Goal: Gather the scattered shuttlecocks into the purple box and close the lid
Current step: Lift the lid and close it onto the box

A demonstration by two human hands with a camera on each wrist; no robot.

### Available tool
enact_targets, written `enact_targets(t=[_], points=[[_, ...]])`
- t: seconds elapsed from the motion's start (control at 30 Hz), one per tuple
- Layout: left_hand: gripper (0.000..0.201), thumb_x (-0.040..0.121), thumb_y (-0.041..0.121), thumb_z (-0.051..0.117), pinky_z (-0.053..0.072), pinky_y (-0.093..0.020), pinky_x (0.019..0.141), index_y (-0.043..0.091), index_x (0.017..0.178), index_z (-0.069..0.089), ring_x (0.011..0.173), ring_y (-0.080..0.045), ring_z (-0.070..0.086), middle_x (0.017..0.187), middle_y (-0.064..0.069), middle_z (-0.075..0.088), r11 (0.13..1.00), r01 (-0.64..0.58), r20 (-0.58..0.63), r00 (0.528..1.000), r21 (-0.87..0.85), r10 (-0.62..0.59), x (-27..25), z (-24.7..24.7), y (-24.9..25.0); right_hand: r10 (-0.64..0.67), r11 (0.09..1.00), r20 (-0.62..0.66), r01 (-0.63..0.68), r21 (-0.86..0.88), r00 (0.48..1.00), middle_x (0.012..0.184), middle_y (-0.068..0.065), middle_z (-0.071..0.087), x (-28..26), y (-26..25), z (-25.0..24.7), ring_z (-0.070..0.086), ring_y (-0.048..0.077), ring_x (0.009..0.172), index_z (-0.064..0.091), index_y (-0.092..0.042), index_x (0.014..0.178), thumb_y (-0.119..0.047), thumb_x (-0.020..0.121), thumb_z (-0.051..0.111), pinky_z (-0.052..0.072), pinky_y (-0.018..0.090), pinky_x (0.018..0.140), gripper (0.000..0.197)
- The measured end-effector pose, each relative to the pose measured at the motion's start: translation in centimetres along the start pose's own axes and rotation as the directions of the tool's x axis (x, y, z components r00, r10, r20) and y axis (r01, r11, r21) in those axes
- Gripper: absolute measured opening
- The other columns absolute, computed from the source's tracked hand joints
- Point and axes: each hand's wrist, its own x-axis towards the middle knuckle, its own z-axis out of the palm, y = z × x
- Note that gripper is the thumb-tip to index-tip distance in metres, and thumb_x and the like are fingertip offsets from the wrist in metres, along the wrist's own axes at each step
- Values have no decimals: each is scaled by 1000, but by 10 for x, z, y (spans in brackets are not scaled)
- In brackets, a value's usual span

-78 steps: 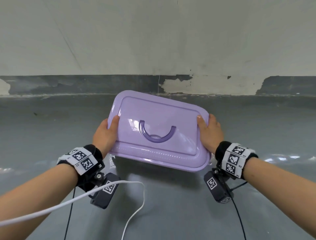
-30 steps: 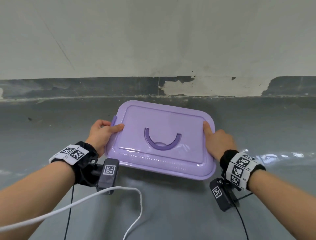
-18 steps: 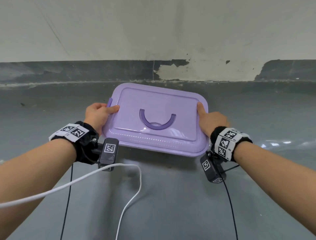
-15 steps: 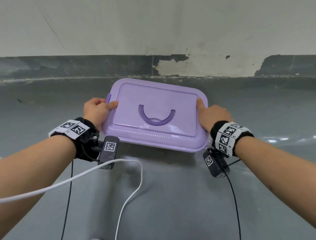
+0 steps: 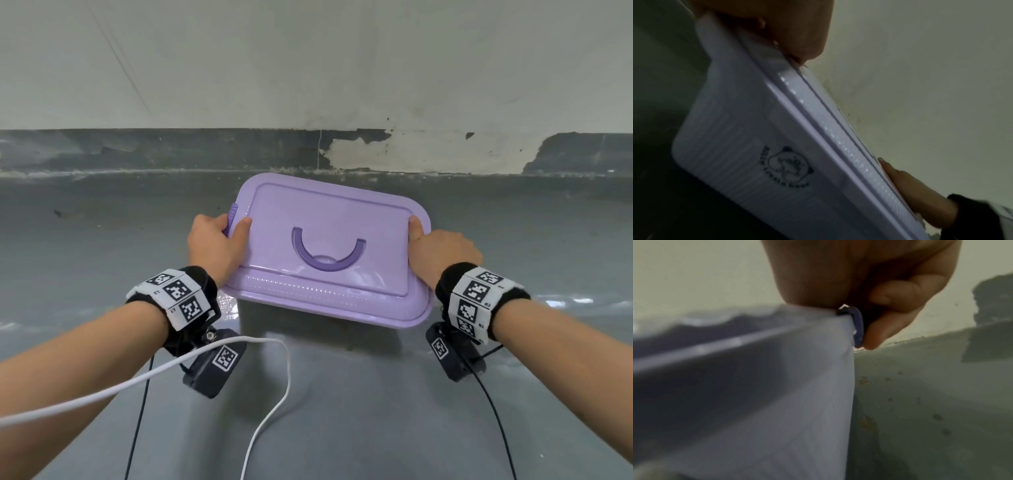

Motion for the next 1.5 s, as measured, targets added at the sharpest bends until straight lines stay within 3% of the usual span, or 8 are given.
enact_targets(t=[0.3,0.47,0.63,1.0,1.07,1.23,1.33,1.5], points=[[35,88,36,63,46,-28,70,2,94,66,75,-20,53,84,-5,61,916,230,173,968,-329,-181,14,-6,-6,80,925,116,-117,361,990,124,28,57,12,10,14,54,37,114,58,4,119,-59,96,2,38,39,100,87],[50,95,50,45,44,-39,78,2,90,58,82,-25,52,88,-7,58,956,221,215,960,-193,-179,19,-6,-13,39,626,178,-163,763,983,79,6,62,9,24,26,58,27,87,58,-16,74,-58,92,26,44,37,85,55],[63,98,52,29,33,-32,76,-3,91,58,86,-31,49,85,-13,56,994,68,175,981,83,-82,18,-3,-13,1,749,94,-63,659,996,105,5,55,-2,25,34,50,25,95,55,-12,114,-59,95,27,34,31,85,58],[61,99,49,30,37,-32,68,0,72,54,77,-35,55,70,-13,57,992,38,40,998,120,-43,25,1,-12,1,855,-78,40,517,997,78,10,52,15,8,21,45,23,65,42,-13,69,-56,97,26,30,29,58,54],[56,100,44,29,38,-34,73,0,79,55,85,-38,57,83,-20,61,992,52,18,998,117,-54,29,0,-7,-3,851,-81,45,523,997,84,13,54,25,2,18,50,28,73,43,-14,70,-58,97,26,36,31,64,53],[49,98,39,36,47,-37,89,-2,94,63,101,-41,59,105,-27,63,981,196,65,979,8,-196,40,-14,1,27,825,-30,-6,565,999,124,25,55,25,-1,11,52,39,114,52,0,119,-53,98,27,40,39,98,62],[34,85,39,42,57,-40,76,14,68,55,71,-33,62,83,-17,65,947,297,84,954,-126,-288,40,-30,-10,58,823,-21,-36,567,998,135,24,49,21,1,9,47,37,122,46,0,127,-47,101,26,34,34,98,57],[21,87,23,48,45,-20,42,19,67,53,53,-14,51,71,-2,56,908,390,135,918,-151,-372,34,-50,-22,90,829,-63,-40,558,994,139,24,46,19,-4,12,45,36,125,44,1,131,-41,102,24,33,34,99,54]])
